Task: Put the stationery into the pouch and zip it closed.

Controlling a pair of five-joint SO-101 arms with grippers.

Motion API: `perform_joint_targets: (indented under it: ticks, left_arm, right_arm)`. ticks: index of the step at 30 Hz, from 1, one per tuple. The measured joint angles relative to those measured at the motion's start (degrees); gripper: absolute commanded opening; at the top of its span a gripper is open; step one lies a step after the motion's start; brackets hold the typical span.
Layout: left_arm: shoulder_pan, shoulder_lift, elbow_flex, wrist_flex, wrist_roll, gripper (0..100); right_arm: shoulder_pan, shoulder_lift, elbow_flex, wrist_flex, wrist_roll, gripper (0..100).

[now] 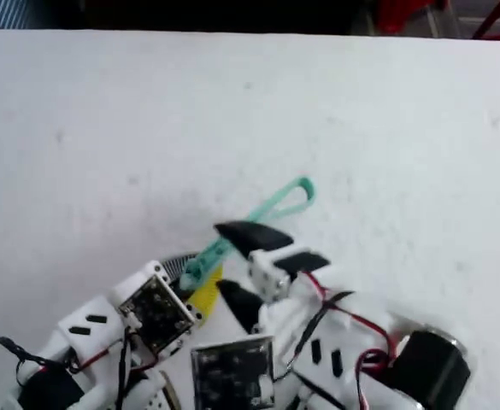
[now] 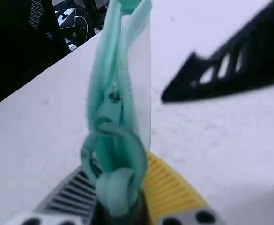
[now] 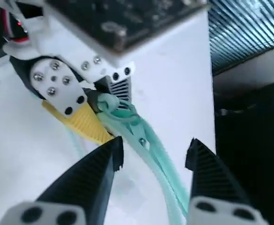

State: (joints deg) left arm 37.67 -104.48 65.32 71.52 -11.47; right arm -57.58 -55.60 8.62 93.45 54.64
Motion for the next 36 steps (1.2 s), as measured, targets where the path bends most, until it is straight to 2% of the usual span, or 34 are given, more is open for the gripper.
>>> perform_joint_targets:
  ticks: [6,14,19,26,31,36]
  left_arm:
    - [0.0,0.0,0.0,0.0,0.0,2]
    - [0.0,0.0,0.0,0.0,0.0,2]
    - [0.0,0.0,0.0,0.0,0.0,2]
    - [0.0,-0.09,0.0,0.0,-0.09,2]
    - [0.0,-0.09,0.0,0.0,-0.09,2]
    - [-1.32,0.09,0.0,0.0,-0.18,2]
  right_arm:
    - [-2.02,0.7,4.66,-0.35,0.0,30.2]
    - [-2.73,0.79,8.35,-6.51,-0.09,21.4]
    - [-6.59,0.62,8.79,-7.21,-0.09,17.0]
    - [-6.86,-0.09,11.69,-9.58,-0.09,14.9]
    - [-6.86,-0.09,11.87,-10.46,-0.09,1.5]
    - [-4.84,-0.09,12.04,-11.43,0.0,8.7]
